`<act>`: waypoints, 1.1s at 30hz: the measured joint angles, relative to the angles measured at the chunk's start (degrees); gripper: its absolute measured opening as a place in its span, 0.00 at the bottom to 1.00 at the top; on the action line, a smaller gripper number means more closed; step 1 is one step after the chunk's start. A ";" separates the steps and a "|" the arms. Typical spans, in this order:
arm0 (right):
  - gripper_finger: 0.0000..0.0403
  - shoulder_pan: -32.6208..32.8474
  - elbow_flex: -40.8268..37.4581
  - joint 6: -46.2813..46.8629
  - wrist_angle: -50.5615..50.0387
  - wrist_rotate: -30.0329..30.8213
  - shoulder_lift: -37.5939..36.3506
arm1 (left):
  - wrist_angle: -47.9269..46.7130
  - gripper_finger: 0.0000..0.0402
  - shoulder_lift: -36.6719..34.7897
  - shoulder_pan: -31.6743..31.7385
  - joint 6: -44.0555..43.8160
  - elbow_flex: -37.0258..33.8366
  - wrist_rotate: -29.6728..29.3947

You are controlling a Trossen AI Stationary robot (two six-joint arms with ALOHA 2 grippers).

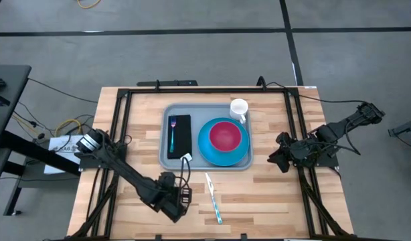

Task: Set up tray
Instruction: Put the light blue spoon on the black napkin to the right side of the light blue fork

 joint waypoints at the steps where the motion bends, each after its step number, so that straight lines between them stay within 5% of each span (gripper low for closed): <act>1: 0.31 0.02 0.02 0.00 0.02 -0.10 0.00 | -0.11 0.19 -0.07 0.16 -0.04 0.02 0.49; 12: 0.31 0.00 0.00 -0.02 0.17 -0.09 0.00 | -4.71 0.23 0.65 0.26 -1.38 -1.44 11.47; 22: 0.31 0.00 0.00 -0.08 0.17 -0.03 0.02 | 0.72 0.45 0.81 0.31 -1.56 -3.52 8.81; 33: 0.31 0.02 0.00 -0.07 0.38 0.31 0.02 | 2.66 0.44 6.59 1.53 0.31 -3.59 12.57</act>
